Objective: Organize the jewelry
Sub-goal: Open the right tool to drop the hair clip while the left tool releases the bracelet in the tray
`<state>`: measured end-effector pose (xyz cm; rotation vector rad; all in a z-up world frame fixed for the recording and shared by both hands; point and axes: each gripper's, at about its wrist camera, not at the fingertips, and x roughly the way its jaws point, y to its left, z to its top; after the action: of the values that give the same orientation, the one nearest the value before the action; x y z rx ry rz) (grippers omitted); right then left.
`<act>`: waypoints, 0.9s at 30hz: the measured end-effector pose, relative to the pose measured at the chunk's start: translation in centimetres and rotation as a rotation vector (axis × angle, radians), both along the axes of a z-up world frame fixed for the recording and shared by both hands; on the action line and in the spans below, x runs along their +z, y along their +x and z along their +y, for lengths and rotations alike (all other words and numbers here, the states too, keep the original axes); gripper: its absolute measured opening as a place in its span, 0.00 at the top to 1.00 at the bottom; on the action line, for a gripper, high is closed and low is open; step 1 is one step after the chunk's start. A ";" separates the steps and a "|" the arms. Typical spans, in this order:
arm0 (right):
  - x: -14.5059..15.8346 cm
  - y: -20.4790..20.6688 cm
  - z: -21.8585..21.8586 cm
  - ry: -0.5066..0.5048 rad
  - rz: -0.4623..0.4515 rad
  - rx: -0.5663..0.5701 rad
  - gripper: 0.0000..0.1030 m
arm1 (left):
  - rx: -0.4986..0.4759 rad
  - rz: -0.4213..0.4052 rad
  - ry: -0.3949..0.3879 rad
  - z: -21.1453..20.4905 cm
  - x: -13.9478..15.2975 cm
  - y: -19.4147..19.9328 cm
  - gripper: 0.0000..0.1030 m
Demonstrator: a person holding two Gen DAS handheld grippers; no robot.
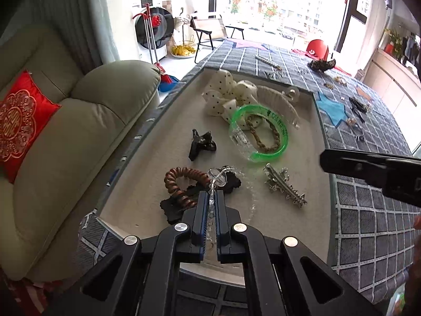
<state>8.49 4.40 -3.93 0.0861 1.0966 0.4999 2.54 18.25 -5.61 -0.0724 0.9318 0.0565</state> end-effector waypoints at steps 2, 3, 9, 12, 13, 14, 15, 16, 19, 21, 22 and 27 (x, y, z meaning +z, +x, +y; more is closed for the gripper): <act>0.6 -0.2 -0.6 0.011 -0.012 -0.021 0.81 | -0.001 -0.011 -0.003 0.0 0.3 -0.1 0.94; 0.8 -0.3 -0.7 0.013 -0.016 -0.027 0.81 | -0.003 -0.013 -0.005 -0.1 0.4 -0.1 0.94; 1.5 -0.9 -1.7 0.003 -0.040 -0.056 0.65 | -0.009 -0.022 -0.013 -0.5 0.9 0.1 0.93; 1.7 -1.2 -1.9 -0.004 -0.054 -0.069 0.60 | 0.008 -0.032 -0.002 -0.6 1.3 -0.2 0.03; 1.7 -1.3 -1.9 -0.007 -0.060 -0.073 0.59 | 0.027 -0.067 0.015 -0.6 1.7 -0.6 0.01; 1.8 -1.4 -1.9 -0.012 -0.066 -0.077 0.59 | 0.028 -0.089 0.033 -0.7 1.9 -0.7 0.01; 1.8 -1.4 -1.9 -0.015 -0.072 -0.081 0.57 | 0.022 -0.093 0.032 -0.7 2.0 -0.7 0.01; 1.9 -1.4 -2.0 -0.018 -0.076 -0.083 0.55 | 0.025 -0.090 0.027 -0.6 2.0 -0.6 0.01; 1.9 -1.5 -1.9 -0.033 -0.085 -0.090 0.52 | 0.043 -0.079 0.018 -0.4 1.7 -0.4 0.01; 2.0 -1.6 -1.8 -0.048 -0.098 -0.093 0.41 | 0.055 -0.072 0.022 -0.4 1.7 -0.3 0.01; 2.1 -1.7 -1.8 -0.057 -0.106 -0.093 0.36 | 0.059 -0.073 0.026 -0.4 1.8 -0.5 0.01; 2.4 -2.0 -1.8 -0.088 -0.139 -0.102 0.23 | 0.088 -0.075 0.036 -0.2 2.3 -0.9 0.01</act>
<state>6.47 2.64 -1.51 0.0293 0.9718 0.3604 1.60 18.04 -3.31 -0.0818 0.8525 0.1512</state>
